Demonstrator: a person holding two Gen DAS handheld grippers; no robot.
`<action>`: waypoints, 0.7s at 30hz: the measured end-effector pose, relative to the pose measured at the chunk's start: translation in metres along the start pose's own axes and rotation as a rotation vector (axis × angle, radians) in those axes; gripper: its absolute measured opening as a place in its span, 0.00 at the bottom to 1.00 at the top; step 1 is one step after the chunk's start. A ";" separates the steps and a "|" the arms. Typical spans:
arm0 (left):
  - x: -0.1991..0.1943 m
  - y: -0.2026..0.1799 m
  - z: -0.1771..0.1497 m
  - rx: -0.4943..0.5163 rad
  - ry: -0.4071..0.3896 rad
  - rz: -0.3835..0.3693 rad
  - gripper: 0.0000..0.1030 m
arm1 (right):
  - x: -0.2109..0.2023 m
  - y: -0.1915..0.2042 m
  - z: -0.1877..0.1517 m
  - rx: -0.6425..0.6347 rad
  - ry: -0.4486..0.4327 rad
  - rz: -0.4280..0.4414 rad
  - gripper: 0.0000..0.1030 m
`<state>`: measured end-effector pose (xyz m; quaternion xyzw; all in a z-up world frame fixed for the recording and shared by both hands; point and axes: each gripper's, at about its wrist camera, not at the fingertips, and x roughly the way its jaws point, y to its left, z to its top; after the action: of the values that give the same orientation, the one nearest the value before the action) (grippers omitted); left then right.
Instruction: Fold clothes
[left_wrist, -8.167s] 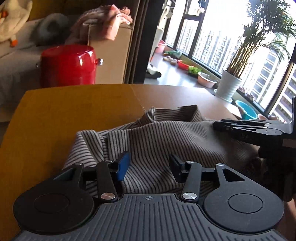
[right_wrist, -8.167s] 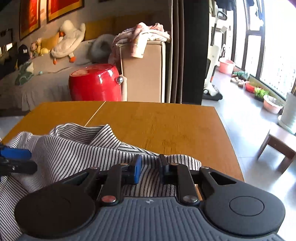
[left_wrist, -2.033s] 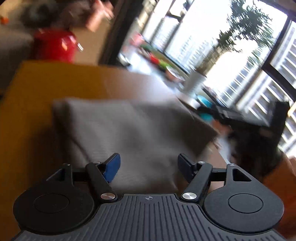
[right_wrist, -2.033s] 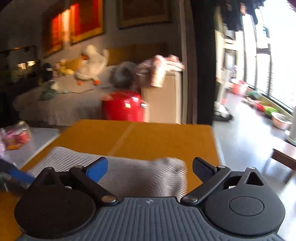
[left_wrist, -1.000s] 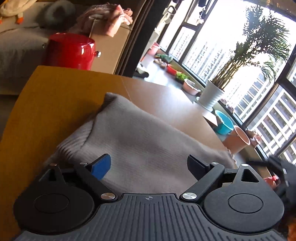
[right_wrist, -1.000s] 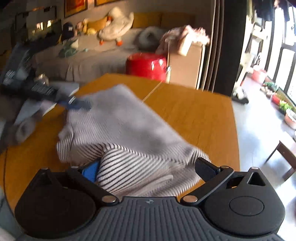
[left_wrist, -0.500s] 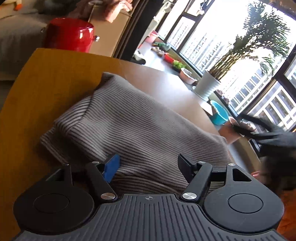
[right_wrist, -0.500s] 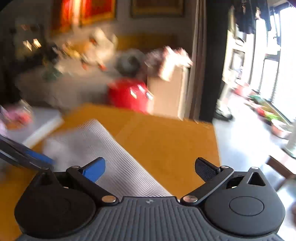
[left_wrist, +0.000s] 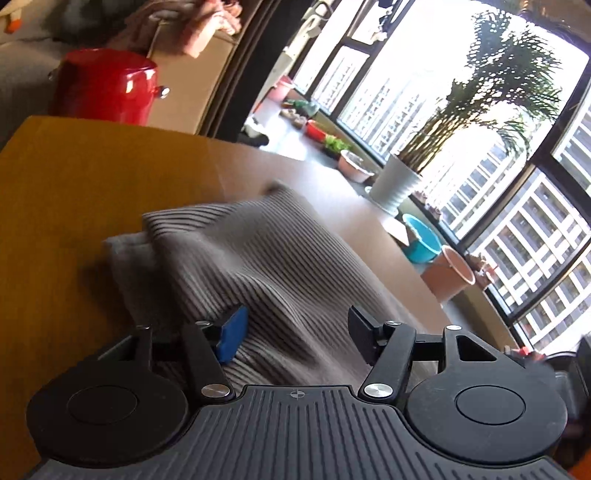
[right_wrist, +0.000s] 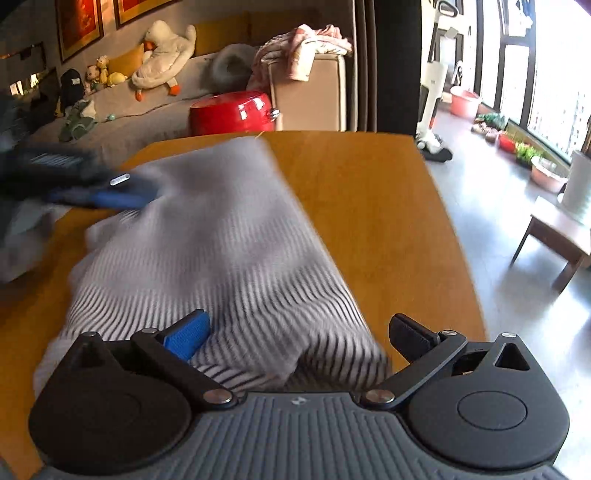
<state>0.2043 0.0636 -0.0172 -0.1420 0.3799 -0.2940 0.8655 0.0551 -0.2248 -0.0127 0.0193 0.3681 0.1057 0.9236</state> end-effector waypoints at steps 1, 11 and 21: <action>0.003 -0.001 0.001 0.001 -0.003 -0.004 0.64 | 0.000 0.004 -0.002 0.025 0.002 0.011 1.00; -0.042 -0.020 0.001 0.049 -0.098 0.039 0.70 | 0.004 0.013 0.005 0.009 0.005 0.031 1.00; -0.022 -0.033 -0.028 0.087 0.021 -0.078 0.67 | -0.025 0.027 0.025 -0.104 -0.112 -0.017 1.00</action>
<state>0.1585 0.0507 -0.0075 -0.1157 0.3702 -0.3453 0.8546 0.0497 -0.2022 0.0251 -0.0260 0.3098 0.1153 0.9434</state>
